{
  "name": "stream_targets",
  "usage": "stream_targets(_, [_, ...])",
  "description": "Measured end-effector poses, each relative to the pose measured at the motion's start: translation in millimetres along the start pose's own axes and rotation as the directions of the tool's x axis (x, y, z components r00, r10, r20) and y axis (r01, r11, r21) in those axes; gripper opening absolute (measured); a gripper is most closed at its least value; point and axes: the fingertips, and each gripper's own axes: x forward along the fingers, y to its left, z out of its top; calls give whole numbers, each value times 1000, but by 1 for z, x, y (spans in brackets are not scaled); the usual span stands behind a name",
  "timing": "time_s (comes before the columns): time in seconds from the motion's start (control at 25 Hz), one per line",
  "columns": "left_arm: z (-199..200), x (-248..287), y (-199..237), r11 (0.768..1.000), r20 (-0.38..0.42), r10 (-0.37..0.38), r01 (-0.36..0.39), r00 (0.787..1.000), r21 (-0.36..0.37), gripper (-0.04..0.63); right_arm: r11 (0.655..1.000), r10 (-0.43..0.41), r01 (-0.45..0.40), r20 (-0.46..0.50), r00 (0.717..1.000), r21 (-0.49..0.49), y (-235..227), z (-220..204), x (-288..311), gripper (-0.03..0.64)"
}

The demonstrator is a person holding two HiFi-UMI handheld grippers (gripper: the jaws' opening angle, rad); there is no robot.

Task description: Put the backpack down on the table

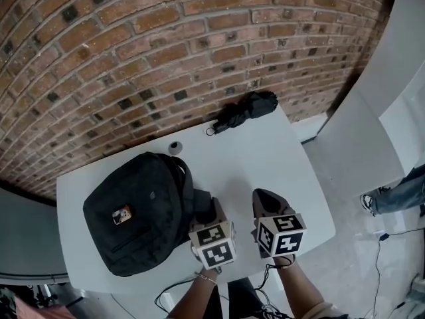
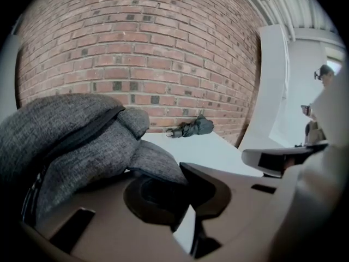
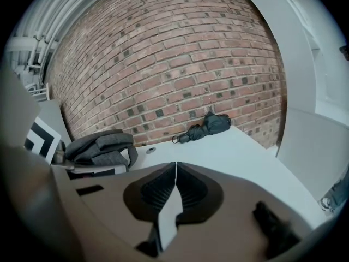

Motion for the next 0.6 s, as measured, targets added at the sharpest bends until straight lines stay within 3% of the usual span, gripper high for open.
stream_targets(0.6, [-29,32,-7,999,-63,4,-8,998,-54,55,998,-13,15,-40,999,63,-24,-32,17,31])
